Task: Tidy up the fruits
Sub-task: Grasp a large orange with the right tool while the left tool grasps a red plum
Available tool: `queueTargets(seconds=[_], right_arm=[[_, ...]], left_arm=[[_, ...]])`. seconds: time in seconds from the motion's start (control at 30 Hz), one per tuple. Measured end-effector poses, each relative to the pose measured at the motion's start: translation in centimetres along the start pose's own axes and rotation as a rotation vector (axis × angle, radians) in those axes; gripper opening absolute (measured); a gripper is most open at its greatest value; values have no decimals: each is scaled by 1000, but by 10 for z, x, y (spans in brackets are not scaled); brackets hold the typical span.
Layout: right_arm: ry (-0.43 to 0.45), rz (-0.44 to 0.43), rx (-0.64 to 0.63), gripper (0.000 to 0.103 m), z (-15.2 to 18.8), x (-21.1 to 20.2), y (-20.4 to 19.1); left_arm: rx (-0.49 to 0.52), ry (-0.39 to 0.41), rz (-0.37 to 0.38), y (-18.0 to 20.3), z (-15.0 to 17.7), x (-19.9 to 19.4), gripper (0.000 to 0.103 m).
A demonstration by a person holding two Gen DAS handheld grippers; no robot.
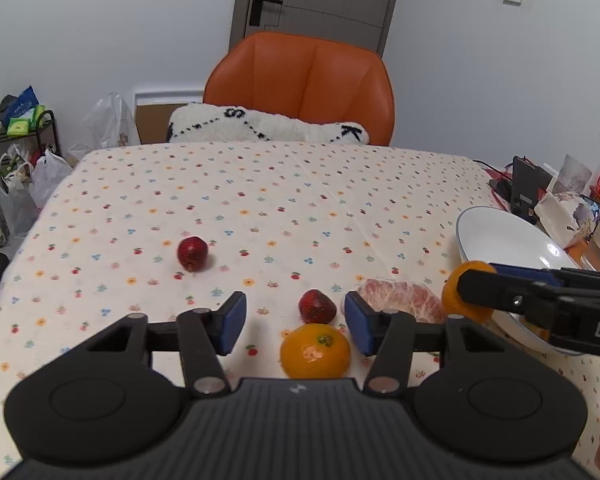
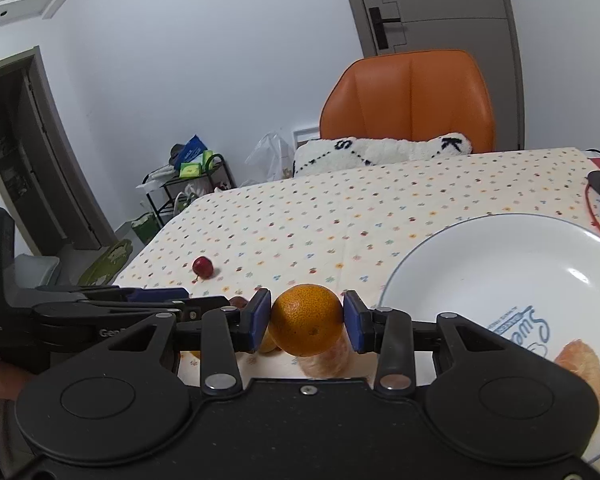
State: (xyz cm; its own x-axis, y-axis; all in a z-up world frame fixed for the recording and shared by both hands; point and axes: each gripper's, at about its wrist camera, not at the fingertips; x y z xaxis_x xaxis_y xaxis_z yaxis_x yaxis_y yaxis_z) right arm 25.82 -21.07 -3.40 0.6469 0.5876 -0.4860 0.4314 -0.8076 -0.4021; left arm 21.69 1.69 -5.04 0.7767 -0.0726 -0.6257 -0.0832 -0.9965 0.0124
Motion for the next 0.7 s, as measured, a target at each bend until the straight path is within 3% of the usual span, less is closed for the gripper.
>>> queueTargets(seconds=[0.23,0.27,0.3,0.4,0.7], right_arm=[[25,14,12,38,-5,-11,10],[30,18,14,38,-5,-13,11],[36,22,18,38,-6,-16,13],[54,36,31,38,-6,-24,20],[98,87,67,38,-8,-47,40]], left_arm=[[4,-47,16,8,-5,21,45],[3,-56,17,9,-5,24,42],[5,-73,19,10,-5,28,32],[11,-74,10,13,-5,31,23],[14,-24,22,23,-17,13,23]])
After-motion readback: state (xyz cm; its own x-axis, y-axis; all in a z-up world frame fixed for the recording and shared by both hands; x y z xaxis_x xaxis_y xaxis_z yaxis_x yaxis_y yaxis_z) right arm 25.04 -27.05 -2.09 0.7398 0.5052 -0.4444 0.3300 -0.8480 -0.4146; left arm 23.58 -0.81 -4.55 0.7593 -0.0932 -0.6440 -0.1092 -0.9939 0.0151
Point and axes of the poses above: each gripper's, at about its wrist camera, not at the fingertips, and x roughly the way its jaws point, y to its right, z to its underside, and after that the axes turned 10 degrees about x, right-handed
